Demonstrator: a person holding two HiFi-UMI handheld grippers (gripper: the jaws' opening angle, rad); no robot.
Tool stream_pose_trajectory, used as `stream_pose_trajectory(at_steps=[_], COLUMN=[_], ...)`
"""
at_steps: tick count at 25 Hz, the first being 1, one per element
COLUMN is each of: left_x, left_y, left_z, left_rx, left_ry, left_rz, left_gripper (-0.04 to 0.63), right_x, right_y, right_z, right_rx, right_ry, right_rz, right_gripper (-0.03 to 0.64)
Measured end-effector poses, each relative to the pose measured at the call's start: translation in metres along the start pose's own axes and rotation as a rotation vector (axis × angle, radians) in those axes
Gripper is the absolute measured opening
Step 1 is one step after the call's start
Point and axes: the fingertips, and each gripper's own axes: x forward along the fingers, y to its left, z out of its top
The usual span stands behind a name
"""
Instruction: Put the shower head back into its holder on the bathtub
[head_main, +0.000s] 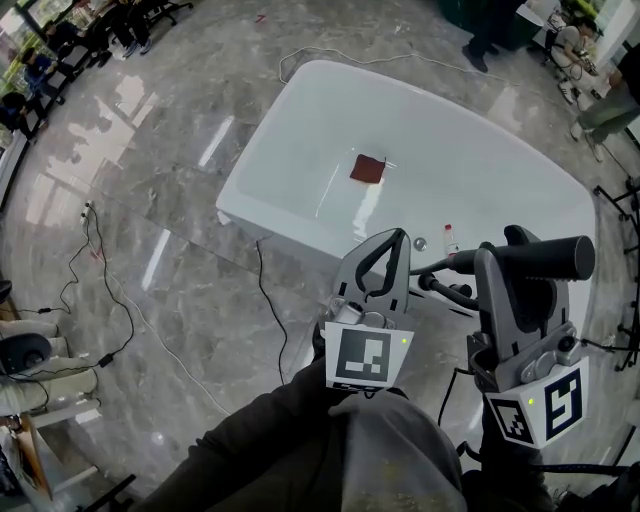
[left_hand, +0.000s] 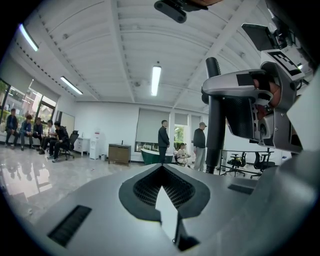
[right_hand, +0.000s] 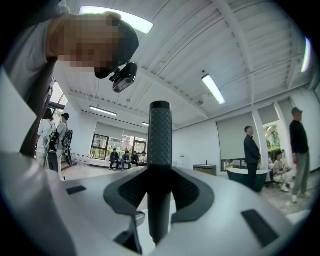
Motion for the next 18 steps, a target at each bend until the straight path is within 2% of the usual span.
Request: stream_pose_trajectory(at_steps=[11,18], left_x=[0.006,0.012], left_y=[0.010,0.023], left_z=[-0.012,-0.021], left_rx=[-0.025,-0.044], left_ry=[0.019,0.035], left_rz=[0.012,0.021], left_gripper=[0.003,0.003], right_x=[0.022,0.042], right_y=[0.003,0.008], right_z=[-0.020,-0.012], right_rx=[0.002,-0.012], right_ry=[0.044,0.033], right_rz=[0.031,0.064], right_gripper=[0.135,0.136])
